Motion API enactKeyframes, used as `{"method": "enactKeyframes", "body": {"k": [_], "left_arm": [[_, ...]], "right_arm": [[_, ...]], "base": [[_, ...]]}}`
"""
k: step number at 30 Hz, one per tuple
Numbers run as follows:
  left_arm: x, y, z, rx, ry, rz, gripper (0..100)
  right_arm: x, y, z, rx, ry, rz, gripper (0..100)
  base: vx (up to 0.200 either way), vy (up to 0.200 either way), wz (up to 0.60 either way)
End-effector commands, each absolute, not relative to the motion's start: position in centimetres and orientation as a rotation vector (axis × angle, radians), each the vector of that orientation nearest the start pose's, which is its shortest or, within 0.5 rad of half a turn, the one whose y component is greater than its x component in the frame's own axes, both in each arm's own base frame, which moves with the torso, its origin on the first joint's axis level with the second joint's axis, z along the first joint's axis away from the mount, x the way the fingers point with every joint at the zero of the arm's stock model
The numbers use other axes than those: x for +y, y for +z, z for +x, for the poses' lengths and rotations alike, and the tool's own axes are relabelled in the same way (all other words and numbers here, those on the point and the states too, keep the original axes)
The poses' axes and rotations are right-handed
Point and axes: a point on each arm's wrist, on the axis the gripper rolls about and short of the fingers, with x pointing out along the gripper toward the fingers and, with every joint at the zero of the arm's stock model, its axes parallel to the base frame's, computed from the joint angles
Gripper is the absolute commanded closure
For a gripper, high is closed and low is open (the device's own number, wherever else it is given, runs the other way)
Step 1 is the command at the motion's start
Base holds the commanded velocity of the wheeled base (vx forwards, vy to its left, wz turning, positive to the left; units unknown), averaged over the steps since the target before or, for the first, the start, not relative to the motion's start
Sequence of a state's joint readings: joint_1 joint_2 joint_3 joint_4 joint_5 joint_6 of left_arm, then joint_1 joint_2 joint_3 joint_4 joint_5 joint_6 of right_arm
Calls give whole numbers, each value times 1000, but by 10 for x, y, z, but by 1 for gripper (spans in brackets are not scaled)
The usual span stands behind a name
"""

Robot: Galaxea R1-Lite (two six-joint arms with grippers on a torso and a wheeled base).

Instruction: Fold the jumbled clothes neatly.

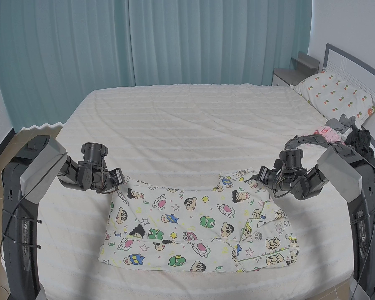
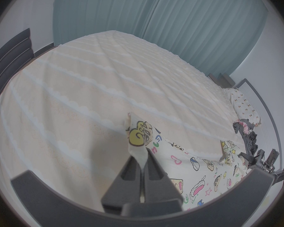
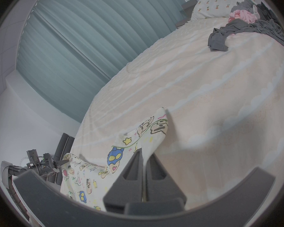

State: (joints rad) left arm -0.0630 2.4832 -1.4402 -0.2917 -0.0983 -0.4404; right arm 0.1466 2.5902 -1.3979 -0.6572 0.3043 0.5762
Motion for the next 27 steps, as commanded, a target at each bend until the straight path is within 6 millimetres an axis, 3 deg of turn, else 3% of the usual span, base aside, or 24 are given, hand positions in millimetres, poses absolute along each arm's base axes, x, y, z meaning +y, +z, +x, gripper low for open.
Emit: {"method": "enactKeyframes", "body": {"k": [1, 6, 16, 27], "left_arm": [[-30, 8, 462, 763, 15, -433, 100], [-29, 6, 461, 770, 16, -431, 100], [-33, -6, 461, 797, 10, -425, 100], [-30, 6, 458, 778, 11, -439, 100]], "right_arm": [[75, -10, 464, 637, 297, 599, 100], [73, 1, 458, 642, 336, 612, 100], [73, -9, 459, 662, 335, 614, 100], [66, 12, 443, 670, 369, 627, 100]], "base": [[0, 0, 0], [0, 0, 0], [0, 0, 0], [0, 0, 0]]}}
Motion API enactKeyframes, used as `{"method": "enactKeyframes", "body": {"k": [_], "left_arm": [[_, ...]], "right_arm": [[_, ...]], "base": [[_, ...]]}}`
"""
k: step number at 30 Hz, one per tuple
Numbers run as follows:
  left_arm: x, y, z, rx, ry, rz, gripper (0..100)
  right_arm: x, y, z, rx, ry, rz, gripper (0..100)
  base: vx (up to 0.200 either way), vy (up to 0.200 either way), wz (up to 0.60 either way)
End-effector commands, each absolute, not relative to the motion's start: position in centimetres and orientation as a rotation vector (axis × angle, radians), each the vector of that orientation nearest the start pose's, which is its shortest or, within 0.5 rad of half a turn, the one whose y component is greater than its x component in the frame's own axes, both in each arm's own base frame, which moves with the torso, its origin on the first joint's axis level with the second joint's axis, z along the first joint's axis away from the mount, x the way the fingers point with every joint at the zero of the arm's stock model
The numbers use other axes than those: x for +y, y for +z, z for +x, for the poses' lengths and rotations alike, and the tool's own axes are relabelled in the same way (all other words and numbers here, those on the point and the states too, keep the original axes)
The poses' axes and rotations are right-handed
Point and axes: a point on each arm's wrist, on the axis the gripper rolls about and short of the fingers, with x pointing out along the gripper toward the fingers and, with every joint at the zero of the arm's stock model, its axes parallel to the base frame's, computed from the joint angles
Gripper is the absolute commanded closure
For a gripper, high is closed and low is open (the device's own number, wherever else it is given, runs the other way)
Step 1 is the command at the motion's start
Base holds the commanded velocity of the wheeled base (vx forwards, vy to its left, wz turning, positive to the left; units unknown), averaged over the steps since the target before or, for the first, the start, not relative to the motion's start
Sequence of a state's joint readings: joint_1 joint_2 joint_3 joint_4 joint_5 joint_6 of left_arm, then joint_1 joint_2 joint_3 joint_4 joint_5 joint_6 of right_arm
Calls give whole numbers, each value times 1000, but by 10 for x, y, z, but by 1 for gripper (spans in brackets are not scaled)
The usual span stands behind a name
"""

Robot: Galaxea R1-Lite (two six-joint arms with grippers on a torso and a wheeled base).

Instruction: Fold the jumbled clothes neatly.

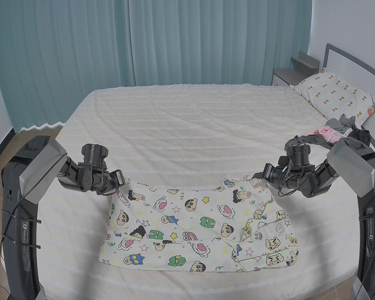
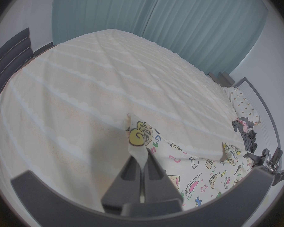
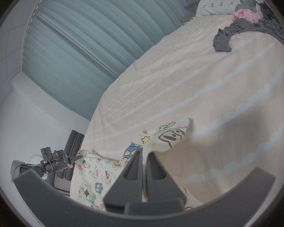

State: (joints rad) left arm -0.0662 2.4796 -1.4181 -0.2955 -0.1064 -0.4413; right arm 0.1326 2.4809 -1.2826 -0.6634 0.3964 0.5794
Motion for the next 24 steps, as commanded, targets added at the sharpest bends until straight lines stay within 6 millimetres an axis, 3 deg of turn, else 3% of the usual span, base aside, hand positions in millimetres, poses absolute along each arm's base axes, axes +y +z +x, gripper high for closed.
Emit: {"method": "enactKeyframes", "body": {"k": [1, 24], "left_arm": [[-30, 8, 456, 778, 11, -439, 100], [-27, 18, 394, 767, -51, -449, 100]], "right_arm": [[66, 15, 441, 671, 373, 628, 100], [62, 21, 378, 666, 468, 621, 100]], "base": [[0, 0, 0], [0, 0, 0]]}}
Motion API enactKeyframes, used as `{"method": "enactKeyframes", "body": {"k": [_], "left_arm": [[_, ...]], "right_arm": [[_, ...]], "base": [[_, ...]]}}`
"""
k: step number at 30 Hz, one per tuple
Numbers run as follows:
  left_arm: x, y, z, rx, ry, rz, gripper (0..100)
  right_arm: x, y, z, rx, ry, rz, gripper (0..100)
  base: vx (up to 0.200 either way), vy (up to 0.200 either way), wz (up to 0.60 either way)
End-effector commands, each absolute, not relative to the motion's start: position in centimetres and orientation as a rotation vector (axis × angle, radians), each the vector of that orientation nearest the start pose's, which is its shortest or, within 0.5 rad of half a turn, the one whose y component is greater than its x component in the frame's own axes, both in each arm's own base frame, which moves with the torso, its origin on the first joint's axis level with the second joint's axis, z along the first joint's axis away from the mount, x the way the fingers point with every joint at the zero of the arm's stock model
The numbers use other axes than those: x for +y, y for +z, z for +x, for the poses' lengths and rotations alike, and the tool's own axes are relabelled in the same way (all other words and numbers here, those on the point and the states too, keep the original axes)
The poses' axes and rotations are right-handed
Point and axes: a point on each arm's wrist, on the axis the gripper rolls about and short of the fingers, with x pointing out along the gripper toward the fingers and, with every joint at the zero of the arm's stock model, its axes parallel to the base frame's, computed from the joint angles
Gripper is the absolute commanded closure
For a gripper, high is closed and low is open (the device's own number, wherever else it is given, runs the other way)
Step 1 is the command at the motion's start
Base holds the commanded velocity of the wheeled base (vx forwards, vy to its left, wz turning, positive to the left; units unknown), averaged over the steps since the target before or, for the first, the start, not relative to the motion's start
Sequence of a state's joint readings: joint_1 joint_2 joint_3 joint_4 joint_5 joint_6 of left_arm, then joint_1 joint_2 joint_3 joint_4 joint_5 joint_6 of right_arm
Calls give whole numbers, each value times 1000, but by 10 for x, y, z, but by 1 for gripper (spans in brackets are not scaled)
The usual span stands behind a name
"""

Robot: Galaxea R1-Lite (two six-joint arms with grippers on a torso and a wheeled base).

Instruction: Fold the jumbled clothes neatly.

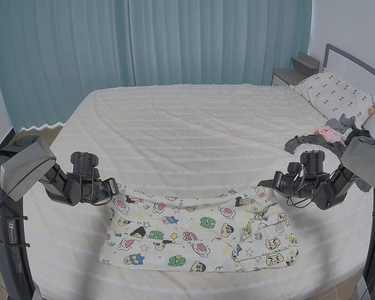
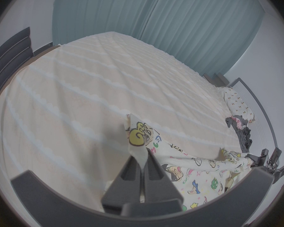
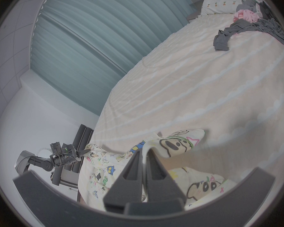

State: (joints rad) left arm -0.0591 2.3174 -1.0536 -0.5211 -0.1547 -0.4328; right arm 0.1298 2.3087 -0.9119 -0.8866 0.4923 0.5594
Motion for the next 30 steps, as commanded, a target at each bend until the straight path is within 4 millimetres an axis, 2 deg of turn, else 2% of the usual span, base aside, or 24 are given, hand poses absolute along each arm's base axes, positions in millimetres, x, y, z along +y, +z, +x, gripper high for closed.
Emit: {"method": "enactKeyframes", "body": {"k": [1, 10, 21, 24, 26, 27, 30], "left_arm": [[-26, 15, 385, 765, -59, -448, 100], [-25, -5, 360, 788, -71, -404, 100], [-24, -22, 334, 836, -71, -396, 100], [-25, -29, 324, 866, -112, -364, 100], [-25, -30, 323, 867, -116, -357, 100], [-25, -37, 318, 884, -138, -319, 100], [-26, -41, 315, 893, -144, -308, 100]], "right_arm": [[62, 18, 370, 675, 473, 610, 100], [58, -6, 338, 742, 497, 450, 100], [52, -34, 313, 825, 493, 340, 100], [51, -47, 308, 860, 466, 285, 100], [51, -48, 308, 862, 462, 278, 100], [49, -58, 307, 878, 427, 231, 100], [49, -59, 307, 883, 412, 219, 100]], "base": [[0, 0, 0], [0, 0, 0], [0, 0, 0], [0, 0, 0], [0, 0, 0], [0, 0, 0], [0, 0, 0]]}}
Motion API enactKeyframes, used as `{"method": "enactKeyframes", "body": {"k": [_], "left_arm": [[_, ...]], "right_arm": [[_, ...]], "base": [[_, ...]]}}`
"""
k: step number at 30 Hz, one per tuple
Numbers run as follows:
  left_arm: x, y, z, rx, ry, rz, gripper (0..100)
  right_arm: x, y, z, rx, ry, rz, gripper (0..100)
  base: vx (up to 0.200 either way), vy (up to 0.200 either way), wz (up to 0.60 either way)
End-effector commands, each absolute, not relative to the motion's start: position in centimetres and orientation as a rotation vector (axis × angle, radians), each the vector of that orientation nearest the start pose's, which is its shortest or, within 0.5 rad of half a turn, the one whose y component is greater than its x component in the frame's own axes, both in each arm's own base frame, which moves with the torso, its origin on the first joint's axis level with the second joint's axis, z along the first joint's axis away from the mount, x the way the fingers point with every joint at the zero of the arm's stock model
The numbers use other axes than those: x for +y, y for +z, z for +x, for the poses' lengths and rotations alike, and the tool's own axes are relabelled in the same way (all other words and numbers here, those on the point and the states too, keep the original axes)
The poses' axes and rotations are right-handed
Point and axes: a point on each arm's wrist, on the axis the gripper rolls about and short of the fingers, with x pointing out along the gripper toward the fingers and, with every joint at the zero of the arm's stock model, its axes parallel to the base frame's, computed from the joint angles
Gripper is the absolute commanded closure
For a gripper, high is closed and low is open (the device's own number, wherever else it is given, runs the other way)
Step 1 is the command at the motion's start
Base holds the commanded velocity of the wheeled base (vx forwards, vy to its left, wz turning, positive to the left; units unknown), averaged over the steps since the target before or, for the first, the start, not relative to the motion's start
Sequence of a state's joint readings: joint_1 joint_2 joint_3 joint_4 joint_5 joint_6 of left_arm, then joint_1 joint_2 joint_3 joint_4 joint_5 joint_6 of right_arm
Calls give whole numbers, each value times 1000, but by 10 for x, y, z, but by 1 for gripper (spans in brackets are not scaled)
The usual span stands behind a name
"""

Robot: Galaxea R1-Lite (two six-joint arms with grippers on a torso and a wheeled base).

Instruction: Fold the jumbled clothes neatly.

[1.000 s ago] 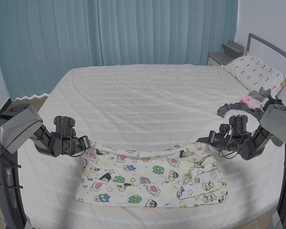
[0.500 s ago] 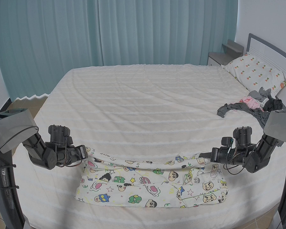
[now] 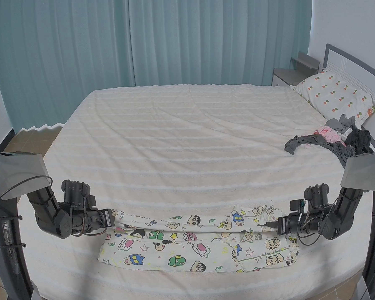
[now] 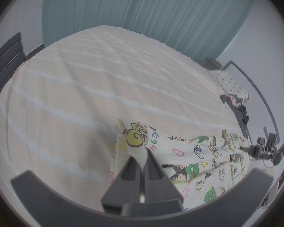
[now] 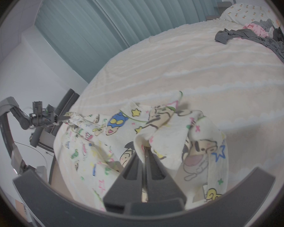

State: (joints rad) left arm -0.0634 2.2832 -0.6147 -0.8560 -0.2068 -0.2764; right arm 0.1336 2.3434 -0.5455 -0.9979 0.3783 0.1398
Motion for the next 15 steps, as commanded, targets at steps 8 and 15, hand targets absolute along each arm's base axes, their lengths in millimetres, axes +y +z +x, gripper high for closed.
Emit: {"method": "enactKeyframes", "body": {"k": [8, 15], "left_arm": [[-25, -48, 315, 905, -139, -311, 100], [-23, -48, 311, 915, -129, -321, 0]], "right_arm": [[50, -61, 304, 895, 380, 198, 100], [47, -63, 296, 918, 312, 173, 0]], "base": [[0, 0, 0], [0, 0, 0]]}}
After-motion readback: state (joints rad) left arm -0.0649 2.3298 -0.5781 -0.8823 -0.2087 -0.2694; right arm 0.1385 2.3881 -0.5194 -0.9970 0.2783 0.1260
